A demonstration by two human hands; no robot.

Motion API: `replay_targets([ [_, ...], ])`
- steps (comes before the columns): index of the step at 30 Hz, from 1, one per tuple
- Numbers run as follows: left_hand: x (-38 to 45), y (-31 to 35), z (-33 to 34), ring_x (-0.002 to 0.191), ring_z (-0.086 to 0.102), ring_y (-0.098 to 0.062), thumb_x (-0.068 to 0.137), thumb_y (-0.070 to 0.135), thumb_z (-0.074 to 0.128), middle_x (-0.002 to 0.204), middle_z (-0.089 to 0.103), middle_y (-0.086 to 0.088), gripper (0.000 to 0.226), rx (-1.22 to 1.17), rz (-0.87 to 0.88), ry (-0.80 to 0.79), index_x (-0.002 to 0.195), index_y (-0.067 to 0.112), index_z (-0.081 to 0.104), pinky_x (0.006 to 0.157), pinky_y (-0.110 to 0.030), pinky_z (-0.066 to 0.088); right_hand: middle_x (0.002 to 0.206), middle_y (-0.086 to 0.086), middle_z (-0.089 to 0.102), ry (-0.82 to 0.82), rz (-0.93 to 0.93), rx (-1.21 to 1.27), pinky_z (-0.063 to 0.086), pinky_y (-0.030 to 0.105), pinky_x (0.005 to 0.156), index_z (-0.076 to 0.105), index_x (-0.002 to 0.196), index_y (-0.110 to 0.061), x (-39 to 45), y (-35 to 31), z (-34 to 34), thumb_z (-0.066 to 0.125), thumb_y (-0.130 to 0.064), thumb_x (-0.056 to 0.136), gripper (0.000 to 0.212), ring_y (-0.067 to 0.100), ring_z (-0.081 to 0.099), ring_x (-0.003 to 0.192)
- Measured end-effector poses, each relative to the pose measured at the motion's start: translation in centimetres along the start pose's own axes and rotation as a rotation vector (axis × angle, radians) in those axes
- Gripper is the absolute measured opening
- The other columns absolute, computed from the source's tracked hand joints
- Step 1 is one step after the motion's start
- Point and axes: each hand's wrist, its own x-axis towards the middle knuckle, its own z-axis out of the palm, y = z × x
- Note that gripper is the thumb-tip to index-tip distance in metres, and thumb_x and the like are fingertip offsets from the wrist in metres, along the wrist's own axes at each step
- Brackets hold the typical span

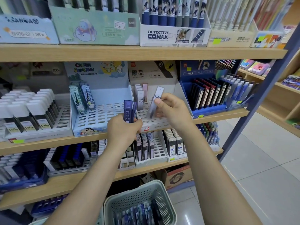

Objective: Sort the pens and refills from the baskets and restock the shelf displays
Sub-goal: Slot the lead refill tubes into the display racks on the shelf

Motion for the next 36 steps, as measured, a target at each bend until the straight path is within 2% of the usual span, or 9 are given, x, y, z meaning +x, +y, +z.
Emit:
replay_targets([
  [5, -0.2, 0.2, -0.1, 0.040, 0.056, -0.010, 0.082, 0.012, 0.070, 0.064, 0.072, -0.003, 0.005, -0.036, -0.029, -0.030, 0.080, 0.009, 0.067, 0.055, -0.025, 0.049, 0.086, 0.005, 0.074, 0.020, -0.005, 0.045, 0.059, 0.037, 0.080, 0.071, 0.091, -0.015, 0.3, -0.1, 0.2, 0.061, -0.010, 0.098, 0.014, 0.017, 0.070, 0.080],
  [10, -1.2, 0.3, -0.4, 0.039, 0.054, -0.010, 0.081, 0.008, 0.068, 0.058, 0.069, -0.001, 0.008, -0.031, -0.023, -0.087, 0.073, 0.008, 0.065, 0.047, -0.020, 0.045, 0.096, 0.022, 0.073, 0.014, 0.021, 0.098, 0.061, 0.040, 0.082, 0.070, 0.096, -0.002, 0.8, 0.0, 0.5, 0.061, -0.006, 0.097, 0.010, 0.030, 0.073, 0.089],
  [14, -1.5, 0.3, -1.2, 0.042, 0.052, -0.012, 0.084, 0.009, 0.068, 0.064, 0.072, -0.003, 0.010, -0.024, -0.013, -0.147, 0.074, 0.007, 0.067, 0.054, -0.025, 0.047, 0.095, 0.016, 0.074, 0.008, 0.011, 0.054, 0.060, 0.034, 0.081, 0.071, 0.096, -0.007, 0.8, 0.0, 0.8, 0.065, -0.004, 0.094, 0.007, 0.023, 0.073, 0.086],
  [18, -1.4, -0.1, -1.6, 0.043, 0.049, -0.015, 0.088, 0.016, 0.074, 0.064, 0.071, -0.004, 0.015, -0.128, -0.074, -0.192, 0.077, 0.007, 0.068, 0.048, -0.025, 0.042, 0.088, 0.008, 0.074, -0.041, 0.016, -0.010, 0.060, 0.028, 0.077, 0.070, 0.095, -0.009, 0.7, -0.1, 0.7, 0.063, -0.002, 0.094, 0.010, 0.015, 0.071, 0.078],
  [22, -1.3, -0.2, -1.6, 0.041, 0.049, -0.013, 0.090, 0.021, 0.074, 0.062, 0.069, -0.001, 0.016, -0.183, -0.095, -0.188, 0.085, 0.006, 0.068, 0.041, -0.019, 0.039, 0.083, 0.004, 0.073, -0.073, 0.013, -0.085, 0.060, 0.031, 0.076, 0.070, 0.090, -0.018, 0.9, -0.2, 0.7, 0.063, -0.002, 0.095, 0.018, 0.014, 0.068, 0.074],
  [24, -1.2, -0.3, -1.6, 0.040, 0.048, -0.012, 0.091, 0.021, 0.074, 0.060, 0.068, 0.000, 0.017, -0.200, -0.095, -0.183, 0.085, 0.007, 0.068, 0.040, -0.018, 0.039, 0.083, 0.007, 0.072, -0.070, -0.008, -0.168, 0.061, 0.033, 0.078, 0.071, 0.092, -0.014, 1.0, -0.2, 0.9, 0.062, -0.003, 0.095, 0.014, 0.015, 0.067, 0.073],
  [27, -1.2, -0.3, -1.6, 0.041, 0.049, -0.011, 0.091, 0.022, 0.074, 0.060, 0.068, 0.000, 0.016, -0.218, -0.097, -0.193, 0.085, 0.008, 0.068, 0.040, -0.018, 0.040, 0.080, 0.004, 0.071, -0.084, -0.049, -0.342, 0.059, 0.035, 0.078, 0.071, 0.097, -0.007, 1.3, -0.1, 1.4, 0.063, -0.008, 0.096, 0.009, 0.012, 0.066, 0.071],
  [30, -1.2, -0.4, -1.6, 0.042, 0.050, -0.011, 0.091, 0.024, 0.074, 0.060, 0.068, 0.001, 0.017, -0.219, -0.094, -0.207, 0.086, 0.009, 0.067, 0.041, -0.018, 0.041, 0.076, 0.000, 0.070, -0.098, -0.048, -0.455, 0.057, 0.037, 0.079, 0.071, 0.090, -0.008, 1.4, -0.2, 1.9, 0.065, -0.010, 0.094, 0.008, 0.013, 0.066, 0.071],
  [36, -1.0, -0.5, -1.9, 0.045, 0.049, -0.012, 0.091, 0.024, 0.074, 0.059, 0.062, 0.000, 0.016, -0.234, -0.076, -0.252, 0.085, 0.011, 0.066, 0.042, -0.019, 0.041, 0.073, -0.004, 0.068, -0.008, -0.010, -0.620, 0.049, 0.026, 0.066, 0.074, 0.079, -0.012, 1.0, -0.7, 1.7, 0.077, -0.028, 0.086, 0.018, 0.012, 0.060, 0.070],
])
